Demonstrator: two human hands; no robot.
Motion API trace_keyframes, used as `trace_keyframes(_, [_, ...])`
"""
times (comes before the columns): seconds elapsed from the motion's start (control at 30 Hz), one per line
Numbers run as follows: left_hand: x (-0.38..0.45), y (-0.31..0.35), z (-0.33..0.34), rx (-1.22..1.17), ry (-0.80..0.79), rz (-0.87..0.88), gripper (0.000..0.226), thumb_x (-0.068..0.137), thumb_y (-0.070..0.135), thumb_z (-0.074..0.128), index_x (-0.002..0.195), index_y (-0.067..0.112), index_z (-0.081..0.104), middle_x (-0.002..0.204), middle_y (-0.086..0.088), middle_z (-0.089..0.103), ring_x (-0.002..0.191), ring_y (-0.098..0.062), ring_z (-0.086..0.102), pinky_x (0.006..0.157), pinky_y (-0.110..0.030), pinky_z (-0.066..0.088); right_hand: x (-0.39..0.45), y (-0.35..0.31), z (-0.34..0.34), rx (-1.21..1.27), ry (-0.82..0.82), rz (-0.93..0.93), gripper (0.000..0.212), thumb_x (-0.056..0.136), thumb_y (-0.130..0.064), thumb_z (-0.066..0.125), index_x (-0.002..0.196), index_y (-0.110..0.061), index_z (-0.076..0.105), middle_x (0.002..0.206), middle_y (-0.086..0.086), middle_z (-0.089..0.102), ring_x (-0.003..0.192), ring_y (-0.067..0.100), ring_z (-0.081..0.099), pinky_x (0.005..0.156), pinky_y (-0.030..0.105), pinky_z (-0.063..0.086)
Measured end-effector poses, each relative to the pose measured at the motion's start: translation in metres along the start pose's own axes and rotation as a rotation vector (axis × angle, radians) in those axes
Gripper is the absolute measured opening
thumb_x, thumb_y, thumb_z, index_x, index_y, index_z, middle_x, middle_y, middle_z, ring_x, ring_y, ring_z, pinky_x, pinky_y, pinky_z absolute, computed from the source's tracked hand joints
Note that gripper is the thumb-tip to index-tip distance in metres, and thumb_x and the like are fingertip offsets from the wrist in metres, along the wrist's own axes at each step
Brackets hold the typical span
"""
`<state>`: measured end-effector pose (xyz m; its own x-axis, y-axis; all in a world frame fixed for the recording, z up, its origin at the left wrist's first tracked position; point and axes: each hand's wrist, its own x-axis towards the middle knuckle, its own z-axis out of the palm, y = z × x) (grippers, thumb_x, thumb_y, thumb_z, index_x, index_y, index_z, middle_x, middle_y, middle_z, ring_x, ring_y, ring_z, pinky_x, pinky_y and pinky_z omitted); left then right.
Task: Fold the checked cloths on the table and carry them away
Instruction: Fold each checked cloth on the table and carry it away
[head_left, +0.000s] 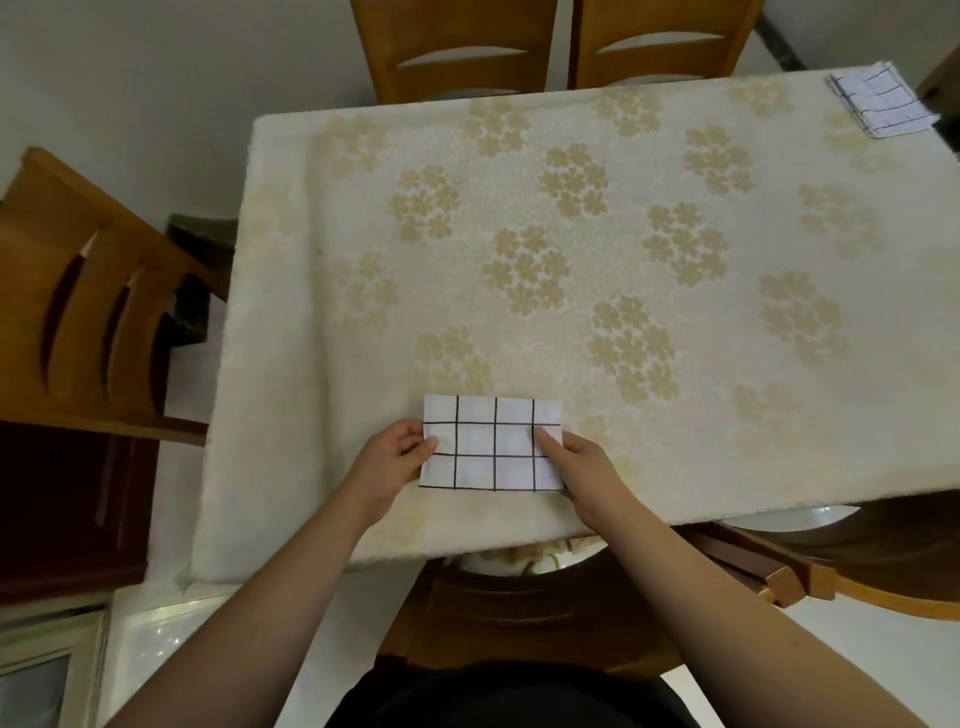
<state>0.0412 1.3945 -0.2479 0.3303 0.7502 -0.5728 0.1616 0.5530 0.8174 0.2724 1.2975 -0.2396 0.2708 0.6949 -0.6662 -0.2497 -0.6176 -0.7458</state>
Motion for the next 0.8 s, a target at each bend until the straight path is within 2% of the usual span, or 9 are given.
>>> trace_keyframes(0.17, [0.000, -0.012, -0.005, -0.018, 0.067, -0.101, 0.028, 0.092, 0.007, 0.062, 0.120, 0.002, 0.060, 0.113, -0.015, 0.069, 0.092, -0.023, 0.069, 0.069, -0.028, 0.058, 0.001, 0.004, 0.009, -0.090, 0.085, -0.012, 0.011, 0.087, -0.028, 0.070, 0.092, -0.019, 0.073, 0.093, 0.001, 0.076, 0.085, 0.020, 0.072, 0.080, 0.040, 0.058])
trace_keyframes(0.27, [-0.002, -0.015, -0.005, -0.015, 0.109, -0.164, 0.029, 0.093, 0.020, 0.063, 0.119, 0.007, 0.061, 0.111, -0.012, 0.069, 0.091, -0.027, 0.070, 0.067, -0.031, 0.057, -0.004, 0.004, 0.013, -0.088, 0.078, -0.031, 0.004, 0.087, -0.025, 0.071, 0.091, -0.024, 0.071, 0.094, -0.002, 0.075, 0.085, 0.017, 0.071, 0.075, 0.034, 0.058])
trace_keyframes(0.37, [-0.006, -0.013, -0.005, -0.017, 0.132, -0.136, 0.022, 0.095, 0.019, 0.060, 0.113, 0.006, 0.063, 0.105, -0.011, 0.070, 0.086, -0.023, 0.068, 0.065, -0.028, 0.056, -0.009, 0.004, 0.014, -0.106, 0.078, -0.057, 0.005, 0.086, -0.025, 0.072, 0.090, -0.025, 0.071, 0.091, -0.004, 0.075, 0.086, 0.017, 0.072, 0.078, 0.035, 0.058])
trace_keyframes(0.5, [-0.013, -0.011, -0.005, -0.022, 0.109, -0.096, 0.012, 0.095, 0.014, 0.059, 0.101, 0.004, 0.064, 0.098, -0.011, 0.070, 0.087, -0.024, 0.067, 0.069, -0.030, 0.056, -0.016, 0.005, 0.012, -0.101, 0.095, -0.061, 0.009, 0.083, -0.024, 0.075, 0.091, -0.020, 0.074, 0.090, 0.001, 0.076, 0.086, 0.021, 0.072, 0.082, 0.042, 0.058])
trace_keyframes(0.6, [-0.017, -0.010, -0.003, -0.019, 0.101, -0.092, 0.008, 0.095, 0.012, 0.059, 0.097, 0.006, 0.064, 0.094, -0.009, 0.070, 0.083, -0.022, 0.067, 0.066, -0.028, 0.055, -0.024, 0.007, 0.009, -0.080, 0.142, -0.069, 0.010, 0.083, -0.020, 0.075, 0.091, -0.016, 0.074, 0.090, 0.003, 0.076, 0.088, 0.024, 0.072, 0.083, 0.043, 0.058])
trace_keyframes(0.73, [-0.022, -0.004, 0.005, 0.026, 0.017, -0.043, 0.011, 0.095, 0.010, 0.058, 0.104, 0.011, 0.065, 0.100, -0.006, 0.071, 0.088, -0.020, 0.068, 0.072, -0.030, 0.057, -0.043, 0.009, 0.004, -0.038, 0.212, -0.074, 0.003, 0.085, -0.016, 0.073, 0.088, -0.017, 0.072, 0.094, 0.010, 0.075, 0.087, 0.026, 0.071, 0.082, 0.042, 0.058])
trace_keyframes(0.8, [-0.026, 0.001, 0.013, 0.053, -0.035, -0.024, 0.012, 0.097, 0.012, 0.056, 0.104, 0.017, 0.064, 0.100, -0.002, 0.071, 0.087, -0.019, 0.069, 0.072, -0.031, 0.056, -0.053, 0.012, -0.002, -0.036, 0.253, -0.098, 0.002, 0.084, -0.017, 0.073, 0.086, -0.016, 0.072, 0.097, 0.018, 0.073, 0.090, 0.033, 0.070, 0.083, 0.047, 0.057])
